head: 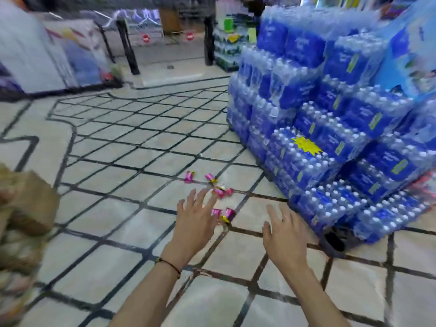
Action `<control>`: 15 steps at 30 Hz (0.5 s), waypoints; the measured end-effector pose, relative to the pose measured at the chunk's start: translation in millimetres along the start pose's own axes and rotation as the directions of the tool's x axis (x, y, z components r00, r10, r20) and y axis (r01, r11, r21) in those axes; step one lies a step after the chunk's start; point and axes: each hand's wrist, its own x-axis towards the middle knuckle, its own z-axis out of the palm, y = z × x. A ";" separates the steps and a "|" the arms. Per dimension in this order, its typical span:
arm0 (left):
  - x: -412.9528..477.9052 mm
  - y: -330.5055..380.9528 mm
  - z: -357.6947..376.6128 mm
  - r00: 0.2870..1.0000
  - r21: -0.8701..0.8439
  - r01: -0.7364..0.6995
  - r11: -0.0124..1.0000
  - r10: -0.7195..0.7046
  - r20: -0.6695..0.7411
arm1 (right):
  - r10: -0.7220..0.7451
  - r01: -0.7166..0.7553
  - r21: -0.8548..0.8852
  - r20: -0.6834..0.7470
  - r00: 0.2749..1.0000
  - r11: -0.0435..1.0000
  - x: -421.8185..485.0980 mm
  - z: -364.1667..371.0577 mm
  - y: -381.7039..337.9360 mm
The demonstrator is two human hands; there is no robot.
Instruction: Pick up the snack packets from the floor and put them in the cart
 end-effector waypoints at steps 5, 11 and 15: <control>30.1 -64.8 14.6 0.989 -0.006 0.144 0.990 -0.143 0.038 | -0.085 0.084 0.018 0.024 0.996 0.996 62.9 32.7 -46.4; 98.2 -107.6 43.1 0.969 -0.017 0.247 0.969 -0.246 0.026 | -0.174 0.172 0.036 0.081 0.981 0.984 158.3 75.7 -71.8; 151.4 -132.5 52.5 0.954 -0.027 0.300 0.954 -0.299 0.033 | -0.227 0.219 0.073 0.133 0.965 0.973 226.5 99.2 -88.8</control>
